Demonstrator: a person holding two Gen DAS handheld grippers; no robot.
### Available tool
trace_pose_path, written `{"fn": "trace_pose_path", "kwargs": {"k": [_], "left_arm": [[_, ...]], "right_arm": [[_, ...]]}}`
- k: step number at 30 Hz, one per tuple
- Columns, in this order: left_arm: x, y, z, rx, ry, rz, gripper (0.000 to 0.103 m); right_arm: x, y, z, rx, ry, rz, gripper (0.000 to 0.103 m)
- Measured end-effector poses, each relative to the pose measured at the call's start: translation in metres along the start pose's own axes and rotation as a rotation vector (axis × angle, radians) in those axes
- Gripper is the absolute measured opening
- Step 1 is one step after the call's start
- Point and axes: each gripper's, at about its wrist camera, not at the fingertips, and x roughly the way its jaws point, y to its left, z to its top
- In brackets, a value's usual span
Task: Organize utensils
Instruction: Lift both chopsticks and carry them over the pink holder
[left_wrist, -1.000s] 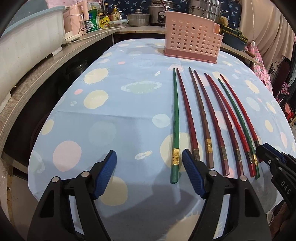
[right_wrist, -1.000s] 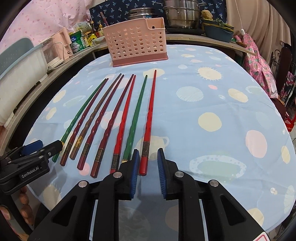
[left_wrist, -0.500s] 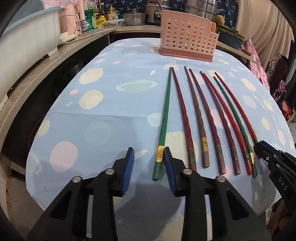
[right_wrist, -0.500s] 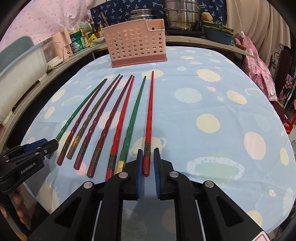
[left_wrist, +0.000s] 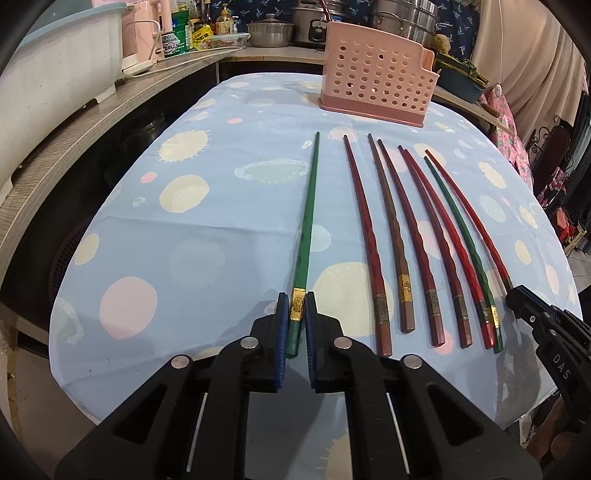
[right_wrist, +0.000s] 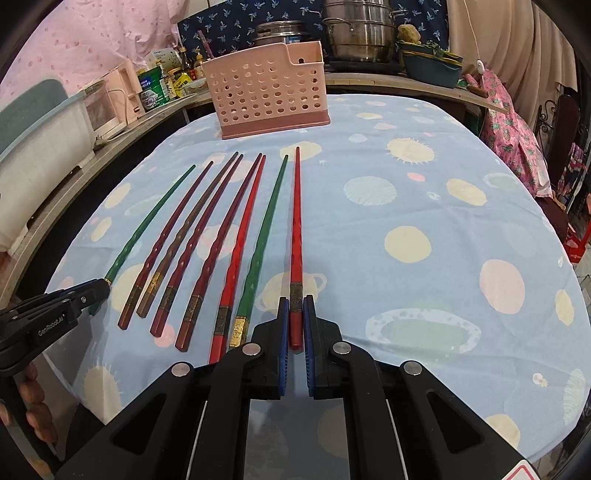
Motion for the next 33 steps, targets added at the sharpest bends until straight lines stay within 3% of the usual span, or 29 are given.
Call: {"fn": "trace_pose_path", "kwargs": {"k": [15, 33], "left_arm": [[-0.04, 0.004, 0.024, -0.023, -0.077, -0.023, 0.008], [-0.089, 0.013, 0.093, -0.033, -0.213, -0.057, 0.007]], "right_arm": [[-0.044, -0.018, 0.033, 0.069, -0.124, 0.007, 0.007], [-0.094, -0.046, 0.106, 0.139, -0.335, 0.037, 0.007]]}}
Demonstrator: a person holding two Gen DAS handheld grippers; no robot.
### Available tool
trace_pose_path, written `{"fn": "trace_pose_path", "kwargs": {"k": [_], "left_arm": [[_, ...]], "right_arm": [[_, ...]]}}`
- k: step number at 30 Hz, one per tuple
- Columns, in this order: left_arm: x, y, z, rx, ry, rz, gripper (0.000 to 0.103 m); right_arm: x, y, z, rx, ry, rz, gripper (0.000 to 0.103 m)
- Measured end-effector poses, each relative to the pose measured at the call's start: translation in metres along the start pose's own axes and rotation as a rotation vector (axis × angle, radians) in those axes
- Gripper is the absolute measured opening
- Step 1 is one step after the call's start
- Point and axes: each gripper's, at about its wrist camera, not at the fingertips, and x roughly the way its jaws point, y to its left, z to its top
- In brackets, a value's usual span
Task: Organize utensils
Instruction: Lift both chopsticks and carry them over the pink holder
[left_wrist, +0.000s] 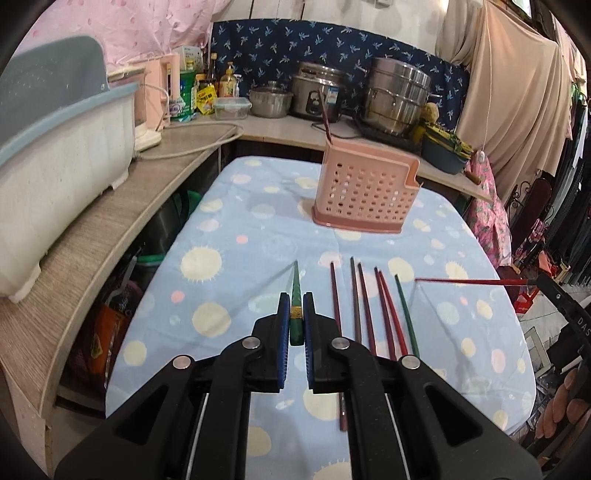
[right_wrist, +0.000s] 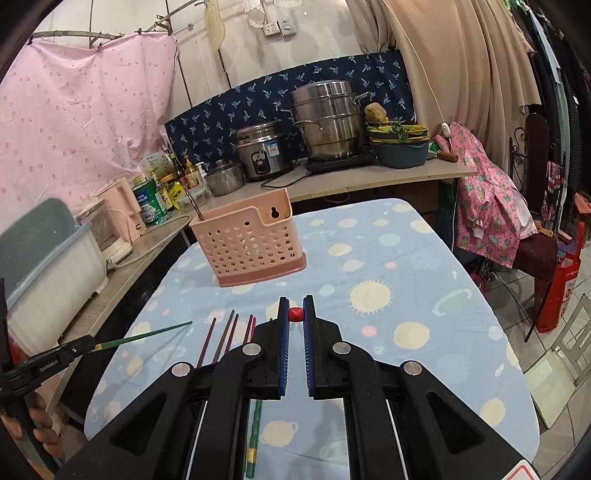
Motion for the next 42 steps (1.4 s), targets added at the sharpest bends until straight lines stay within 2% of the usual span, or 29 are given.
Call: {"fn": "trace_pose_path", "kwargs": {"k": [17, 23, 28, 35, 39, 42], "left_arm": [[0.002, -0.008, 0.099, -0.009, -0.096, -0.038, 0.007], [-0.002, -0.016, 0.139, -0.02, -0.139, -0.087, 0.007], [-0.008, -0.029, 0.185, -0.014, -0.223, -0.094, 0.007], [-0.011, -0.042, 0.245, -0.037, -0.348, -0.144, 0.007], [0.0, -0.046, 0.268, -0.063, -0.412, -0.141, 0.007], [0.02, -0.048, 0.28, -0.075, -0.415, -0.122, 0.007]], "right_arm": [[0.015, -0.003, 0.072, 0.028, -0.093, 0.051, 0.007], [0.022, 0.003, 0.11, 0.04, -0.147, 0.085, 0.007], [0.035, 0.013, 0.152, 0.064, -0.199, 0.121, 0.007], [0.062, 0.038, 0.212, 0.071, -0.282, 0.158, 0.007], [0.087, 0.049, 0.231, 0.09, -0.284, 0.171, 0.007], [0.11, 0.051, 0.238, 0.115, -0.256, 0.186, 0.007]]}}
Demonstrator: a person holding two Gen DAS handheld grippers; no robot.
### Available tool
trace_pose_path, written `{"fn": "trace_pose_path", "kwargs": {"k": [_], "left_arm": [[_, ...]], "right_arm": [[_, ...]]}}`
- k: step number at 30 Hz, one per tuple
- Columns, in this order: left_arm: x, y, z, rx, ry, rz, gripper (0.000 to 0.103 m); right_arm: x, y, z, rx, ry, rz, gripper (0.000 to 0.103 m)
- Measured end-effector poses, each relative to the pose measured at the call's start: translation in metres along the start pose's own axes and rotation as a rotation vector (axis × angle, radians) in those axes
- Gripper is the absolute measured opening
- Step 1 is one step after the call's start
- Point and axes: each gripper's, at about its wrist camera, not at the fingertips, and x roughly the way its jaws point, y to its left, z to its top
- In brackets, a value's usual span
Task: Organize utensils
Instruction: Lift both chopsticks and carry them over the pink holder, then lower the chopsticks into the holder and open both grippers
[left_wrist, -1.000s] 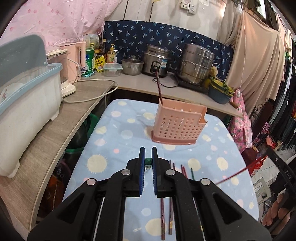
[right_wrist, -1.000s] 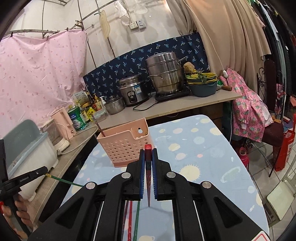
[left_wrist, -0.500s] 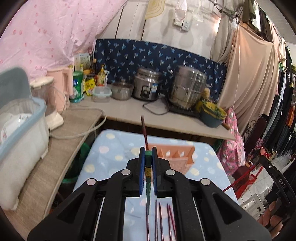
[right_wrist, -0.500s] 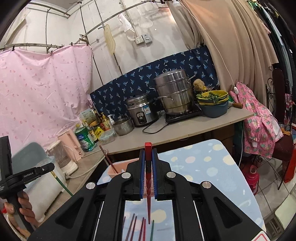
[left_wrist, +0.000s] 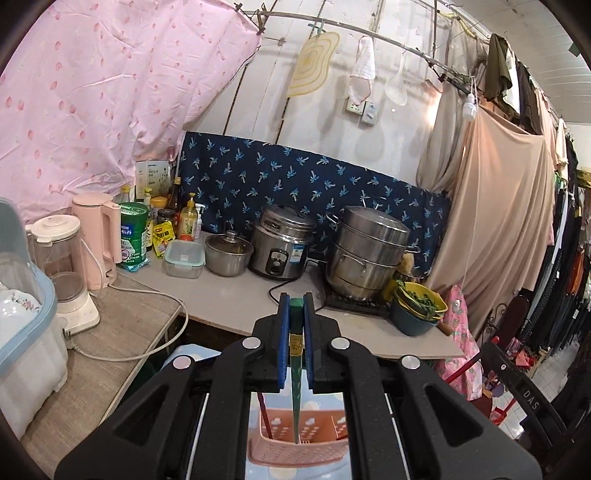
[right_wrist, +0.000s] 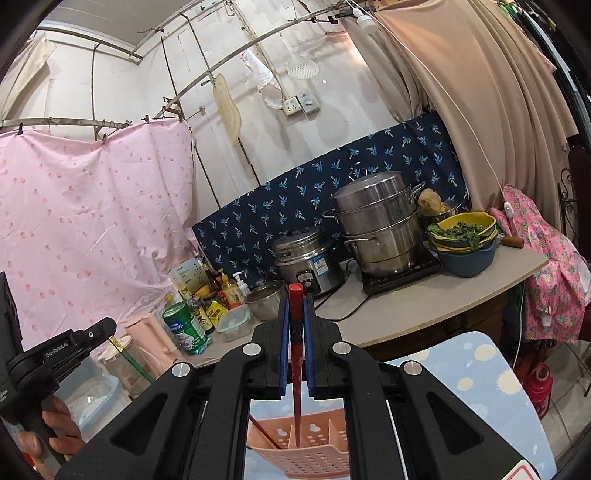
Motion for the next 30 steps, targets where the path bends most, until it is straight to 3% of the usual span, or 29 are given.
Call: {"fn": "trace_pose_path", "kwargs": {"k": [9, 21, 22, 24, 25, 26, 28, 30], "left_arm": [[0.051, 0.005, -0.032, 0.019, 0.081, 0.031, 0.007], [0.08, 0.016, -0.074, 0.022, 0.186, 0.058, 0.008], [0.08, 0.017, -0.076, 0.019, 0.189, 0.066, 0.011], [0.078, 0.019, -0.079, 0.013, 0.195, 0.072, 0.029], [0.077, 0.019, -0.08, 0.014, 0.199, 0.081, 0.047], [0.074, 0.019, -0.081, 0.014, 0.194, 0.097, 0.059], [0.069, 0.018, -0.083, 0.028, 0.185, 0.111, 0.061], [0.065, 0.018, -0.085, 0.046, 0.192, 0.117, 0.062]], "right_arm": [[0.046, -0.014, -0.033, -0.007, 0.084, -0.031, 0.007], [0.07, -0.03, -0.069, -0.025, 0.182, -0.06, 0.008], [0.07, -0.03, -0.07, -0.026, 0.184, -0.056, 0.01], [0.067, -0.028, -0.072, -0.034, 0.184, -0.058, 0.012], [0.064, -0.027, -0.073, -0.034, 0.184, -0.055, 0.019], [0.061, -0.027, -0.073, -0.031, 0.18, -0.052, 0.033], [0.053, -0.027, -0.074, -0.026, 0.17, -0.046, 0.043], [0.046, -0.026, -0.073, -0.03, 0.171, -0.037, 0.043]]}}
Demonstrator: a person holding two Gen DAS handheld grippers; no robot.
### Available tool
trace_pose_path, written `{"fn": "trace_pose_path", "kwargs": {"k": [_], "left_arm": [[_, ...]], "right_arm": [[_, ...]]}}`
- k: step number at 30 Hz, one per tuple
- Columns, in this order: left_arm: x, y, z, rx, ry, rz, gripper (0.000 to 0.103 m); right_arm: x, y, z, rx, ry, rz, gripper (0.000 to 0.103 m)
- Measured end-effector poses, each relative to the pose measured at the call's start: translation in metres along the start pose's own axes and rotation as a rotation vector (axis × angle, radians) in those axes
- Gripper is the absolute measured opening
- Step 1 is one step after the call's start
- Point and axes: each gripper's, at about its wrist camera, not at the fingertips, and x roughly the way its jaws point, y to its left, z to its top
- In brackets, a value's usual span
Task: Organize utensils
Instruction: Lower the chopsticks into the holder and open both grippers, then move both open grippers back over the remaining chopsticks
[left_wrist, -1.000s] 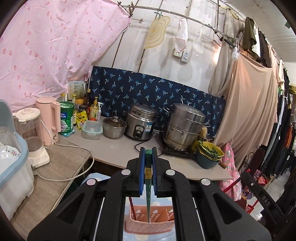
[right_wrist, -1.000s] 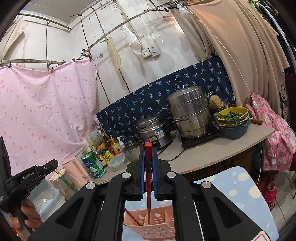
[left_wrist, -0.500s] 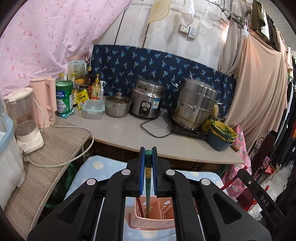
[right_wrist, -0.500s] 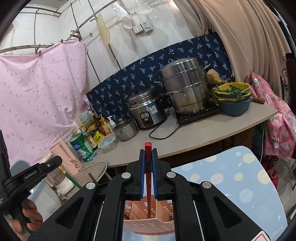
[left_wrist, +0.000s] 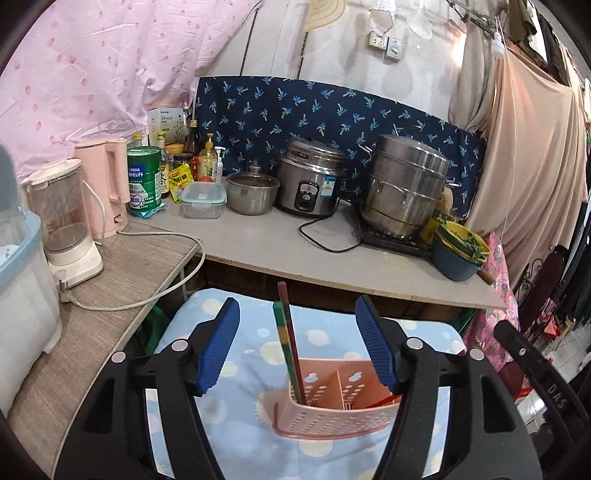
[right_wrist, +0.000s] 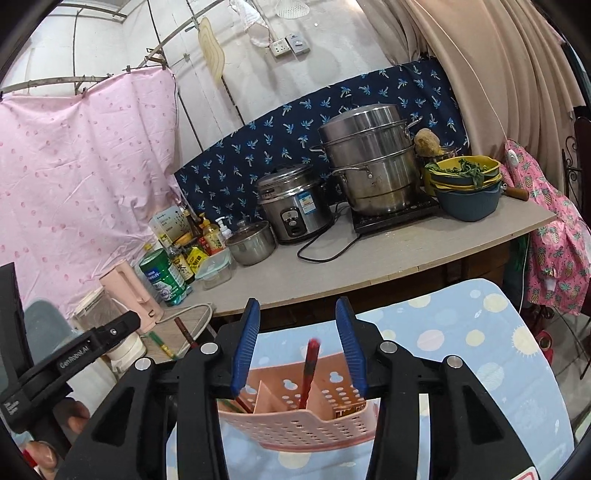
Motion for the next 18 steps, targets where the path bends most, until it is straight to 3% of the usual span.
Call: {"fn": "trace_pose_path", "kwargs": {"k": [6, 18], "left_arm": [[-0.018, 0.002, -0.019, 0.037, 0.015, 0.015, 0.063], [-0.048, 0.016, -0.092, 0.122, 0.119, 0.114, 0.066]], "right_arm": [[-0.03, 0.002, -0.016, -0.013, 0.012, 0.012, 0.043], [-0.083, -0.007, -0.091, -0.043, 0.099, -0.028, 0.043]]}}
